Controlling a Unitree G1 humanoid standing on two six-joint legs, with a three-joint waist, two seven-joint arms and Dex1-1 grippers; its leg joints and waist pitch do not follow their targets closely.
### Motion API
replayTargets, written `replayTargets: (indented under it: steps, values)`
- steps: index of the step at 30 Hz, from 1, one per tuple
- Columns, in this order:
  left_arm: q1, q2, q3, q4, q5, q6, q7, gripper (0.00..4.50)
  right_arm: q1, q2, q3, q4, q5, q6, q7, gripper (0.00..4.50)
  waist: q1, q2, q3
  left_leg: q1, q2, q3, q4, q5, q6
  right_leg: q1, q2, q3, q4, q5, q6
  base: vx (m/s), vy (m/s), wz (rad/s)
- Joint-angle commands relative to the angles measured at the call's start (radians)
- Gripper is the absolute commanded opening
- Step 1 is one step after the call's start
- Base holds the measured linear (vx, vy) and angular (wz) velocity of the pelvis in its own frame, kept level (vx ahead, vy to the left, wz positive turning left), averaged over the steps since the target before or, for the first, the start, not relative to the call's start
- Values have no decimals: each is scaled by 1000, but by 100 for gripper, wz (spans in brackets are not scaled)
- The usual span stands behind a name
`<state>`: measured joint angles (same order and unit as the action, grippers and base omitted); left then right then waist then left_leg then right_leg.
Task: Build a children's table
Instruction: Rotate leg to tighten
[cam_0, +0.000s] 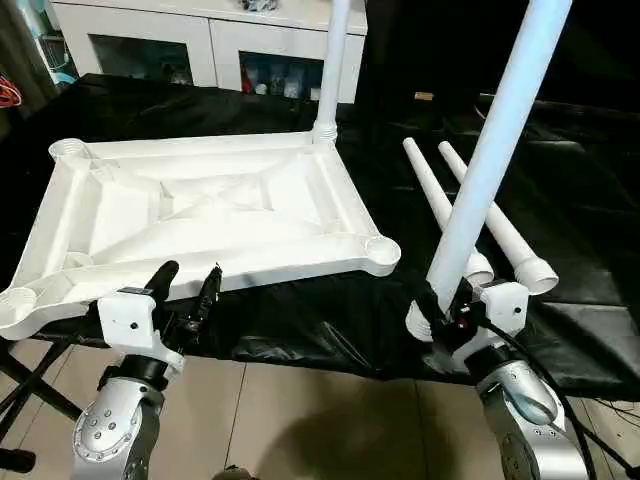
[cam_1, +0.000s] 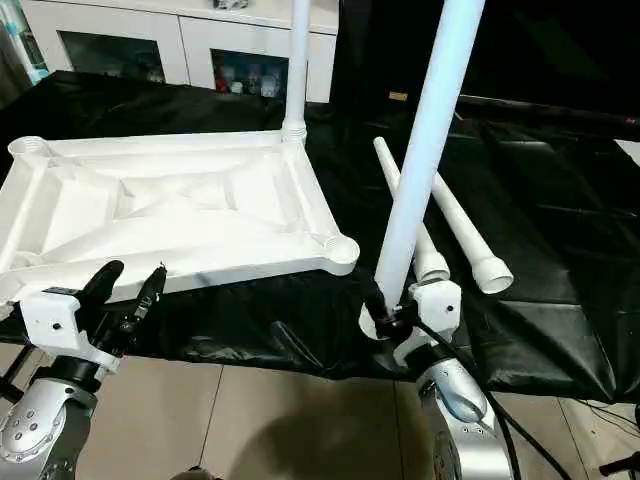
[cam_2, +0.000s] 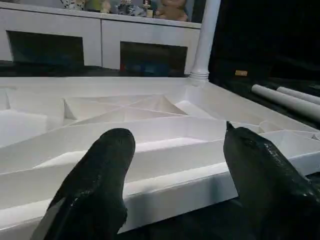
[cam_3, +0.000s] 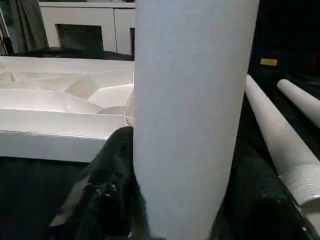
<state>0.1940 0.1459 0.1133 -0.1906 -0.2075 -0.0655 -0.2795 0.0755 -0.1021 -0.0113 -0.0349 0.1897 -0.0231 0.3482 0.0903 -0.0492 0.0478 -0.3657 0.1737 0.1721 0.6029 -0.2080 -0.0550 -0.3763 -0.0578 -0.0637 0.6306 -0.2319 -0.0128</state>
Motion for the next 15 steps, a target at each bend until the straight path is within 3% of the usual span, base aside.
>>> replayTargets:
  steps: [1, 15]
  values:
    - [4, 1, -1, 4, 0, -7, -6, 332, -14, -5, -7, 5, 0, -8, -3, 290, 3, 10, -43, 8, 65, -27, -83, -175, 24, 37, -87, 63, -78, -47, -131, 0, 0, 0]
    - [4, 1, -1, 4, 0, -7, -6, 332, -14, -5, -7, 5, 0, -8, -3, 411, 3, 9, -41, 9, 66, -28, -87, -205, 12, 36, -88, 63, -83, -96, -120, 0, 0, 0]
